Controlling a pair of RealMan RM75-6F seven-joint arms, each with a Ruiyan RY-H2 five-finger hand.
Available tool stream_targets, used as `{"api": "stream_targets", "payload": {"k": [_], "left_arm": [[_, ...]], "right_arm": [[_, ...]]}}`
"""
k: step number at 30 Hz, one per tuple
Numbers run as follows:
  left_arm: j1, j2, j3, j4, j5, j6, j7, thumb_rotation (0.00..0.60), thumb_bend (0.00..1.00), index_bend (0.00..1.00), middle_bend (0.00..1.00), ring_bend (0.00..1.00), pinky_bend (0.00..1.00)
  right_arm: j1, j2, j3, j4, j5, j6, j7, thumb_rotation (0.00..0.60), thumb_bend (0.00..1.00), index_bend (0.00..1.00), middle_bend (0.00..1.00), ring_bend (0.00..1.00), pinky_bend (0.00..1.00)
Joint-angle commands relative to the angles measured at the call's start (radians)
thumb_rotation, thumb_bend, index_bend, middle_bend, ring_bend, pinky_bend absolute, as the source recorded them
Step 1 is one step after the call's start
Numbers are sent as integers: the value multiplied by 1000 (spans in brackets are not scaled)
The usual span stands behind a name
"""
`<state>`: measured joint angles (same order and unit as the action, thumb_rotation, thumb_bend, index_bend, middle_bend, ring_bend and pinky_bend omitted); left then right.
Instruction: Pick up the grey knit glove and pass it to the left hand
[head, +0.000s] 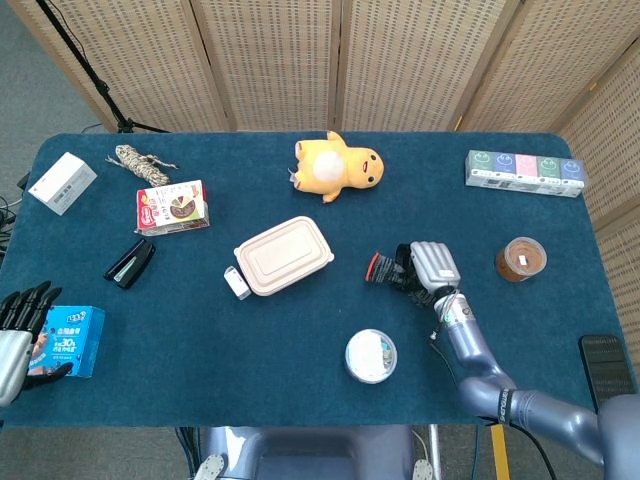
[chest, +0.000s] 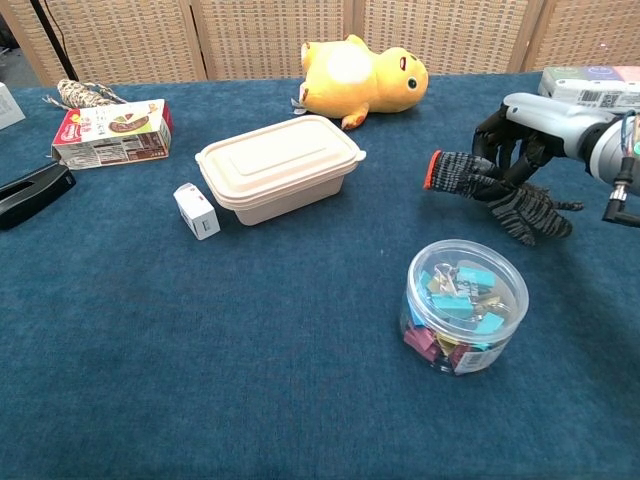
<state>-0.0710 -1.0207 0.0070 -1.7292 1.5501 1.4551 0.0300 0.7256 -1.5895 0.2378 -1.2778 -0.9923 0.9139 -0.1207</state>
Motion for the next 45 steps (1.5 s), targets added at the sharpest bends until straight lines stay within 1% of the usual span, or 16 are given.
{"api": "stream_targets", "payload": {"k": [1, 5, 9, 13, 15, 19, 24, 28, 34, 41, 45], "left_arm": [[-28, 2, -7, 4, 26, -20, -6, 600, 63, 0, 0, 0, 0], [-96, 1, -15, 25, 74, -89, -20, 600, 63, 0, 0, 0, 0], [-176, -11, -14, 80, 162, -141, -131, 600, 63, 0, 0, 0, 0], [-255, -9, 2, 115, 244, -193, -238, 600, 62, 0, 0, 0, 0], [-298, 2, 4, 113, 279, -219, -267, 600, 62, 0, 0, 0, 0], [-367, 22, 2, 62, 310, -283, -259, 600, 63, 0, 0, 0, 0], [-442, 28, -13, -24, 284, -387, -208, 600, 63, 0, 0, 0, 0], [-481, 11, -28, -65, 255, -437, -165, 600, 63, 0, 0, 0, 0], [-526, -26, -48, -115, 180, -514, -73, 600, 63, 0, 0, 0, 0], [-566, -77, -66, -153, 105, -573, 25, 600, 63, 0, 0, 0, 0], [-580, -105, -80, -163, 61, -582, 77, 600, 62, 0, 0, 0, 0]], "right_arm": [[-16, 45, 4, -76, -15, -1, 21, 600, 250, 564, 594, 520, 559], [-13, 91, 14, -171, -23, -6, 12, 600, 253, 566, 596, 522, 559], [11, 131, 29, -269, -16, -27, -18, 600, 265, 566, 596, 522, 559], [37, 154, 43, -347, -6, -38, -46, 600, 267, 566, 596, 522, 559], [51, 156, 45, -378, -1, -40, -66, 600, 268, 565, 596, 522, 558], [83, 141, 47, -405, 39, -44, -107, 600, 269, 566, 596, 522, 554], [123, 116, 70, -436, 95, -37, -131, 600, 272, 566, 596, 522, 554], [143, 108, 79, -460, 120, -22, -147, 600, 272, 566, 596, 522, 554], [163, 106, 88, -486, 169, -8, -150, 600, 273, 567, 597, 522, 554], [183, 106, 93, -507, 187, -5, -142, 600, 272, 567, 597, 522, 554], [190, 107, 87, -517, 188, -6, -139, 600, 272, 567, 597, 522, 554]]}}
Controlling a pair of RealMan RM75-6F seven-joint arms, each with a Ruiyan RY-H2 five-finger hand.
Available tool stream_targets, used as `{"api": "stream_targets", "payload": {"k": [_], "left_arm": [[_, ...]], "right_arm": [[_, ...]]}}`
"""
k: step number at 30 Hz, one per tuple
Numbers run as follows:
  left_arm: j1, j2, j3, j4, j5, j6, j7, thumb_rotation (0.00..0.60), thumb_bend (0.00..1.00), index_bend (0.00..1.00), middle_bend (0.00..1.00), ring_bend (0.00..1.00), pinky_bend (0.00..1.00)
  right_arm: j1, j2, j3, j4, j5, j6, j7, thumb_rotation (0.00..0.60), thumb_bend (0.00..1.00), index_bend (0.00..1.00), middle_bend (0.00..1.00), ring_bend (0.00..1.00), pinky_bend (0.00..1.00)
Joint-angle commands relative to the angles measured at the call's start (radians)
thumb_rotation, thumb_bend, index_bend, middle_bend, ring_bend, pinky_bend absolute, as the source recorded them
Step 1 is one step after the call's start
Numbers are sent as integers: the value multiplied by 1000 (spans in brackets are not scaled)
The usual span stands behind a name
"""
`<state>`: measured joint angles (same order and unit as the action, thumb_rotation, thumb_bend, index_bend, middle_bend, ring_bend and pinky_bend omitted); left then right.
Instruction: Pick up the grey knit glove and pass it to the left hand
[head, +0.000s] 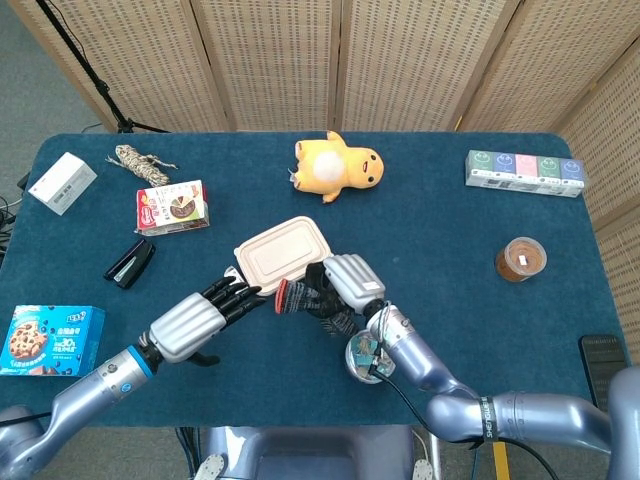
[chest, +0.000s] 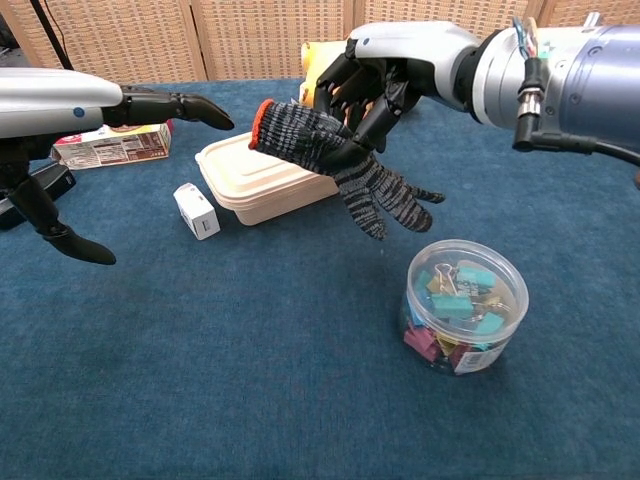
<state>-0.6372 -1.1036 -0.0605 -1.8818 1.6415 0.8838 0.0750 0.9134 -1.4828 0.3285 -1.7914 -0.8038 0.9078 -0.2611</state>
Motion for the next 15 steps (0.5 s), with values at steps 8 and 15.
{"api": "stream_targets", "payload": {"k": [8, 15], "left_arm": [[-57, -75, -27, -16, -103, -51, 102, 600, 63, 0, 0, 0, 0], [-80, -118, -26, -19, -148, -62, 161, 600, 63, 0, 0, 0, 0]], "right_arm": [[9, -8, -9, -11, -2, 8, 22, 600, 273, 568, 597, 522, 554], [23, -13, -4, -14, 6, 14, 27, 600, 272, 568, 597, 522, 554]]}}
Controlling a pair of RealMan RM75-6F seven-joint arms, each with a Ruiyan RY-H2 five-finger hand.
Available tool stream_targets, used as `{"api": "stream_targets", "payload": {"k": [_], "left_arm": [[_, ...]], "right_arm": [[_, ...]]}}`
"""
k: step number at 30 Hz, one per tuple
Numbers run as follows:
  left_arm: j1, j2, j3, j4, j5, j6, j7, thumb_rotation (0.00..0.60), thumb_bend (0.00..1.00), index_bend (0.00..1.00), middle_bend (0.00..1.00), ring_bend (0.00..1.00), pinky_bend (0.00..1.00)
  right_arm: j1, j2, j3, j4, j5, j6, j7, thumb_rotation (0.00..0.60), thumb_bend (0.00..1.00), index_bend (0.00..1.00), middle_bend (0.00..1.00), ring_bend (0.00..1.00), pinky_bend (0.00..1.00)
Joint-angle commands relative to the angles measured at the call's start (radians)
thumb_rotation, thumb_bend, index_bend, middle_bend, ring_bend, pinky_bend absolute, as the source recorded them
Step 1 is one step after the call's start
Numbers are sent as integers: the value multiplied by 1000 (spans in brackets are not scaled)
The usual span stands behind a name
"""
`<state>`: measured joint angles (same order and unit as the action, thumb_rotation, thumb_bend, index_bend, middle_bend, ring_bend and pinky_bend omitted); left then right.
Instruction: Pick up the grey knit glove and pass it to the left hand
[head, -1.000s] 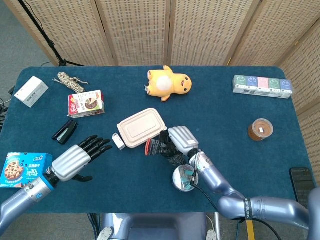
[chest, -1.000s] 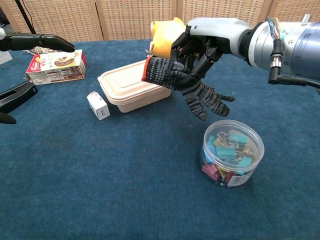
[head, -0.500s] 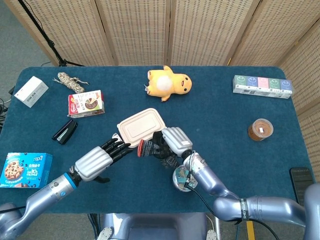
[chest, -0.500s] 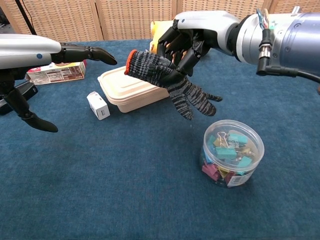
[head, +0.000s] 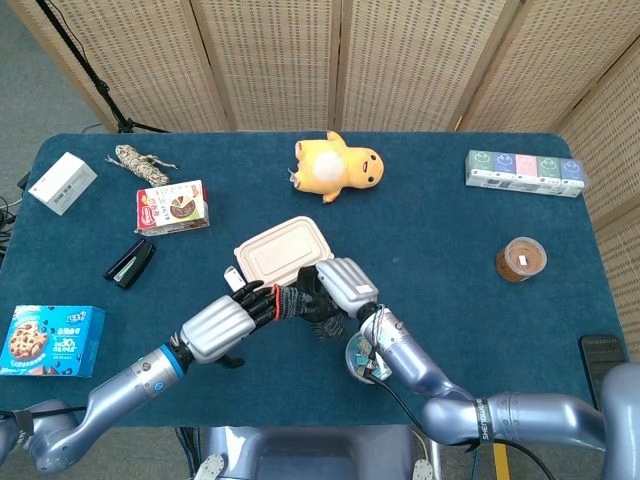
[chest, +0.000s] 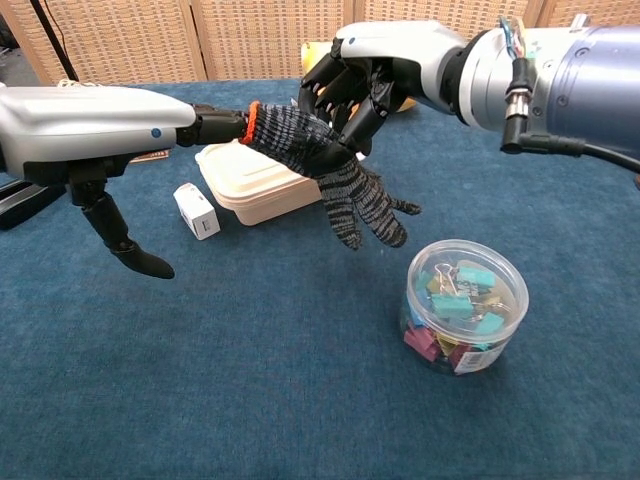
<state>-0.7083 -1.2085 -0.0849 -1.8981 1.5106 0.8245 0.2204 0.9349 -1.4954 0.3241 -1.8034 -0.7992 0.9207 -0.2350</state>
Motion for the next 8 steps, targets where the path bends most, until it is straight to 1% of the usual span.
{"api": "stream_targets", "payload": {"k": [1, 8], "left_arm": [[-11, -16, -2, -3, -23, -2, 23, 600, 63, 0, 0, 0, 0], [-15, -24, -1, -15, -51, 20, 74, 600, 62, 0, 0, 0, 0]], "right_arm": [[3, 0, 0, -4, 1, 2, 1, 600, 272, 568, 597, 522, 554], [5, 1, -14, -4, 0, 12, -4, 600, 272, 569, 598, 522, 554]]}}
